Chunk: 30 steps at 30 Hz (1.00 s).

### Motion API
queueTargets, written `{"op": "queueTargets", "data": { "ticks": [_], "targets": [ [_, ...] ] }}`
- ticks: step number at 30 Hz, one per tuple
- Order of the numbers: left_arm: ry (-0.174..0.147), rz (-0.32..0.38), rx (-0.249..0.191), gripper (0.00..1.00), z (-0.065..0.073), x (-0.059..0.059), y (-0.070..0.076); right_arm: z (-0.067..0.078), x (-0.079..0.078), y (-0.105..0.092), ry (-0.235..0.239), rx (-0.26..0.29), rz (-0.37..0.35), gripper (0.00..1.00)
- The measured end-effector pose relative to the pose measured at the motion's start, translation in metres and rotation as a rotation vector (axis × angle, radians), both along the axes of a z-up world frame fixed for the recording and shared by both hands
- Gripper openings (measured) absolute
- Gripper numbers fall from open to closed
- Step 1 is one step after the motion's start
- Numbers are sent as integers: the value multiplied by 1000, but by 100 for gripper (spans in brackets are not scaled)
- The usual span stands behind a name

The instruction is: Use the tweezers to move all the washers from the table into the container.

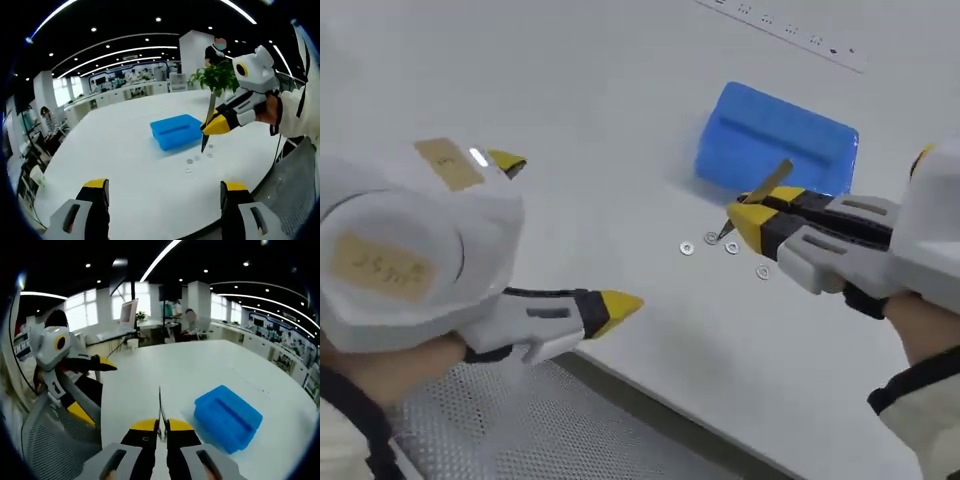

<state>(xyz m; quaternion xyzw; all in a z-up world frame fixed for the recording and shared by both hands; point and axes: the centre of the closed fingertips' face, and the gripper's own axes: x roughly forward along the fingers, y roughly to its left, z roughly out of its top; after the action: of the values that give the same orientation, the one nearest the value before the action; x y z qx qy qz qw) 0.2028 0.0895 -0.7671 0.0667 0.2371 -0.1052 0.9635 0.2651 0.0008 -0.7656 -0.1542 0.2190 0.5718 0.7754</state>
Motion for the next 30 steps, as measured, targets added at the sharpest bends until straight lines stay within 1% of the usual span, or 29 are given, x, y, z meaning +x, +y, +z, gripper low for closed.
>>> {"op": "queueTargets", "data": {
  "ticks": [1, 2, 3, 4, 5, 6, 8, 9, 10, 12, 15, 19, 24, 26, 30],
  "targets": [
    [-37, 29, -12, 96, 5, 5, 4, -1, 2, 1, -4, 1, -4, 3],
    [-43, 36, -14, 97, 6, 6, 6, -3, 4, 2, -4, 5, -7, 3],
    [-76, 55, -15, 97, 8, 11, 10, -5, 5, 3, -1, 6, -8, 3],
    [-85, 68, -4, 97, 7, 14, 15, -9, 6, 5, 4, 3, -12, 3],
    [-65, 88, 16, 98, 4, 14, 21, -12, 6, 7, 4, 3, -12, 3],
    [-62, 100, 9, 99, 4, 13, 23, -16, 7, 8, 3, -2, -11, 3],
    [-75, 109, -36, 99, 5, 12, 22, -20, 8, 10, 5, -3, -13, 3],
    [-72, 107, -36, 99, 4, 12, 22, -23, 9, 11, 13, 1, -15, 3],
    [-59, 100, -26, 99, 2, 13, 20, -25, 9, 11, 20, 0, -20, 3],
    [-42, 87, 7, 99, -3, 11, 18, -31, 10, 13, 21, -4, -18, 3],
    [-23, 65, 7, 99, -6, 11, 14, -34, 14, 15, 16, -3, -25, 3],
    [-12, 65, 15, 99, -9, 10, 15, -38, 15, 19, 24, -1, -31, 3],
    [7, 59, 43, 99, -14, 9, 17, -45, 16, 21, 31, -10, -31, 3],
    [8, 58, 49, 99, -15, 9, 17, -48, 17, 21, 41, -9, -34, 3],
    [7, 63, 59, 99, -14, 9, 18, -54, 19, 20, 33, -30, -33, 3]
  ]
}}
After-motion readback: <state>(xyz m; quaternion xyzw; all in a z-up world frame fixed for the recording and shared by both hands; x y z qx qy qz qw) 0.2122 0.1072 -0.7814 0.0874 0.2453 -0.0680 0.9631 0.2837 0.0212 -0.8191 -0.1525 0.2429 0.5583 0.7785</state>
